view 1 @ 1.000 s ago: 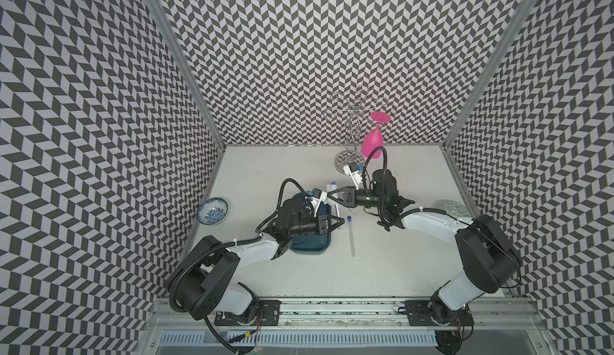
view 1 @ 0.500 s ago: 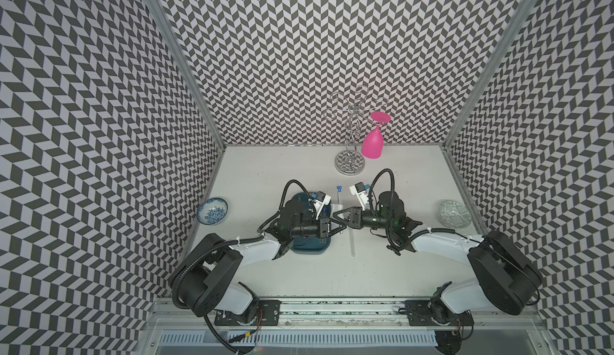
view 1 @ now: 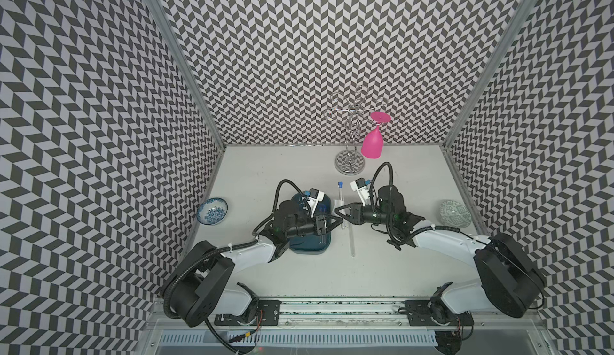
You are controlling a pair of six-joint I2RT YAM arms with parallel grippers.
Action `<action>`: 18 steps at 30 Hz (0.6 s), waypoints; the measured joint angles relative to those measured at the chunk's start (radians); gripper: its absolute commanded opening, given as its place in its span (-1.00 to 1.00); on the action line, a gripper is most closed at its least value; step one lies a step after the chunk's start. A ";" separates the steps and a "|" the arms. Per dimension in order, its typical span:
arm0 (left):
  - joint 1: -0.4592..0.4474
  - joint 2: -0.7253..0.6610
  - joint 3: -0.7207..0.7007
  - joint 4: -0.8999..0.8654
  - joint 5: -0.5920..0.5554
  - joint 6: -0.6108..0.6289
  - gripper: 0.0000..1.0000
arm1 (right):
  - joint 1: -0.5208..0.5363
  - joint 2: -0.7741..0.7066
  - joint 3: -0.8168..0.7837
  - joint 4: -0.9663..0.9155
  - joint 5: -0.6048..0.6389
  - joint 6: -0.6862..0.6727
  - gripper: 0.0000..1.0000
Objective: Wipe the exteriors of test tubes
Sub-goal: Wipe the dirt from the test tube.
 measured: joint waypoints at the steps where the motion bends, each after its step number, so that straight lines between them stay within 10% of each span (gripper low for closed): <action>1: 0.003 -0.026 -0.004 -0.013 -0.009 0.004 -0.37 | 0.000 -0.005 0.005 -0.021 0.002 -0.011 -0.72; 9: 0.055 -0.153 0.061 -0.163 -0.101 0.084 -0.19 | 0.000 -0.045 0.003 -0.119 0.000 -0.068 -0.71; 18: 0.069 0.037 0.238 -0.173 -0.051 0.156 -0.19 | 0.001 -0.127 -0.044 -0.140 -0.018 -0.067 -0.69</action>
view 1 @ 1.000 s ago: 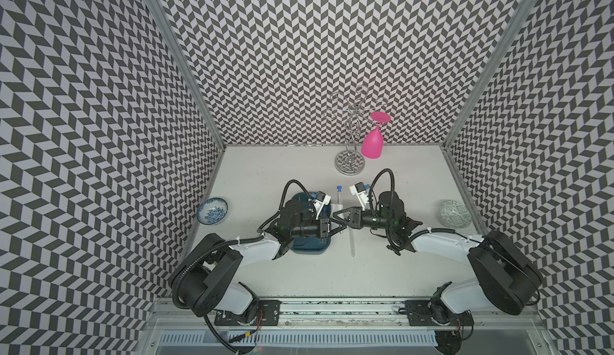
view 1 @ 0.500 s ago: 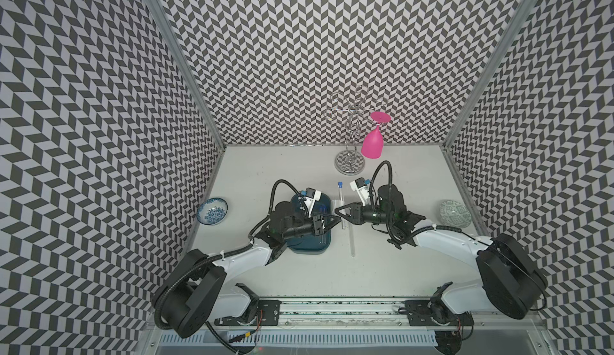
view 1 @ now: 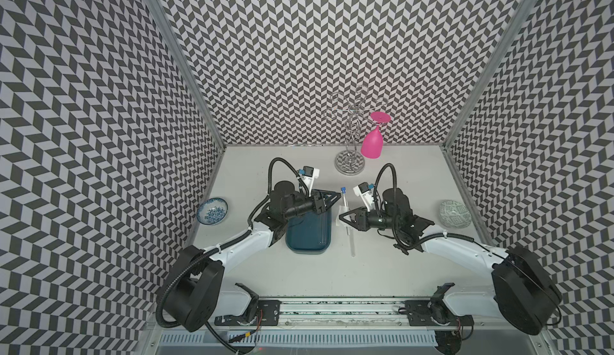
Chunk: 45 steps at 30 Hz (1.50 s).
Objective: Wipe the exteriors of test tubes
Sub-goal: Wipe the dirt from the test tube.
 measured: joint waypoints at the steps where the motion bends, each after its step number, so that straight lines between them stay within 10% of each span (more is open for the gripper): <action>1: 0.000 0.014 0.000 0.002 0.007 0.000 -0.19 | 0.000 -0.003 -0.001 -0.001 -0.002 0.001 -0.70; 45: -0.045 0.106 0.003 0.117 0.004 -0.089 -0.63 | 0.041 0.024 0.164 -0.195 0.180 -0.051 -0.53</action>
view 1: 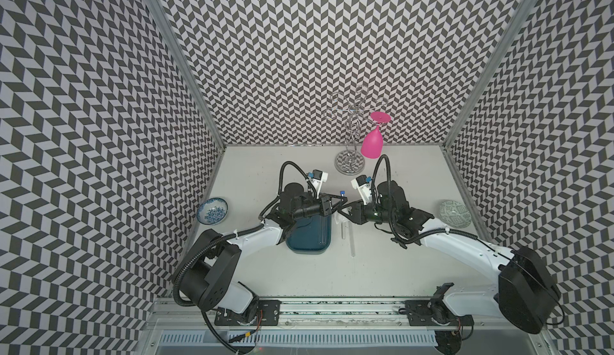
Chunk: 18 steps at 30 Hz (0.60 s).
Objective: Wipe the exteriors of test tubes
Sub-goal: Wipe the dirt from the test tube.
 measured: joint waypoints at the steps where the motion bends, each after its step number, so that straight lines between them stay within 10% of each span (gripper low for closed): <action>1: 0.002 0.000 0.001 0.000 -0.006 0.002 -0.63 | 0.000 0.006 0.010 -0.007 0.008 -0.003 -0.56; 18: -0.001 0.000 0.002 -0.055 -0.063 -0.009 -0.63 | 0.103 0.039 -0.048 -0.009 0.183 -0.003 -0.61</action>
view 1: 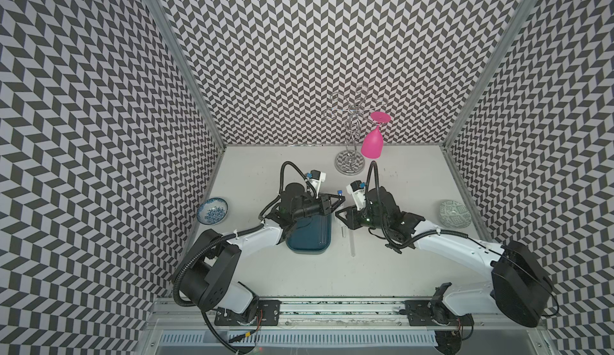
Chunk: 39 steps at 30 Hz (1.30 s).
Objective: Wipe the exteriors of test tubes
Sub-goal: Wipe the dirt from the test tube.
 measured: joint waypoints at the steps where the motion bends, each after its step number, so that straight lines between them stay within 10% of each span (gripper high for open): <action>1: 0.000 0.000 0.000 0.000 -0.001 -0.003 -0.63 | 0.011 0.000 -0.021 0.000 0.002 0.005 -0.61; 39: 0.005 -0.046 0.008 0.026 0.005 -0.014 -0.63 | 0.023 0.009 0.085 -0.054 0.030 -0.071 -0.52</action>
